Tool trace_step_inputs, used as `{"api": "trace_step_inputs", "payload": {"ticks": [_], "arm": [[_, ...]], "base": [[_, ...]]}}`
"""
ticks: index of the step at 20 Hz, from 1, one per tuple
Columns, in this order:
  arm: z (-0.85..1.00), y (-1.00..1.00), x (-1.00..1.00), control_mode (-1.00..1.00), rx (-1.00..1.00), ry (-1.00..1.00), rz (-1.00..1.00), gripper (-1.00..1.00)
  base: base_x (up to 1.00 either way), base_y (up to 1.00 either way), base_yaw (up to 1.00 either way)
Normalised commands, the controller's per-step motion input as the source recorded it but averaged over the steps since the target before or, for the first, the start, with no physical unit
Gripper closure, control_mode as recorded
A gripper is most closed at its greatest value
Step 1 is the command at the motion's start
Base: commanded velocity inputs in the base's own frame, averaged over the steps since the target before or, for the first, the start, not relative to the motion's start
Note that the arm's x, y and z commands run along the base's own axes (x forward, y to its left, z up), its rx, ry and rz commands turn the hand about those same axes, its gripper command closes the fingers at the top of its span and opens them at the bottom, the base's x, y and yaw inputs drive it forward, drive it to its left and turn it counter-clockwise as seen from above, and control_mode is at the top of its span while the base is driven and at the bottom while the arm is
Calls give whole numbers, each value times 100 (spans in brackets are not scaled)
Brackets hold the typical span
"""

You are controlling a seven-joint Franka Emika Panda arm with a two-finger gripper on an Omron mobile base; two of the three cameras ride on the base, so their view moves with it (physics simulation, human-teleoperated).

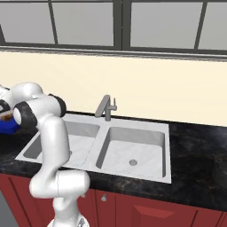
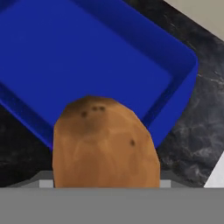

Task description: Pick up all produce items and place them in the sink. Turn on the sink faucet to wash them. Then turn the sink off and put them in the tray.

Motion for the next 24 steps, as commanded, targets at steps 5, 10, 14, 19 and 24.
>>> {"api": "trace_step_inputs", "payload": {"ticks": [5,10,14,19,24], "arm": [[-19,17,23,-100,-5,6,0,100],[-38,0,4,-100,-4,0,2,100],[-36,-2,0,-100,-1,0,4,100],[-27,-17,0,-100,0,1,3,100],[-32,-15,23,-100,0,0,2,100]], "base": [[0,0,0],[0,0,0],[0,0,0],[0,0,0],[0,0,0]]}}
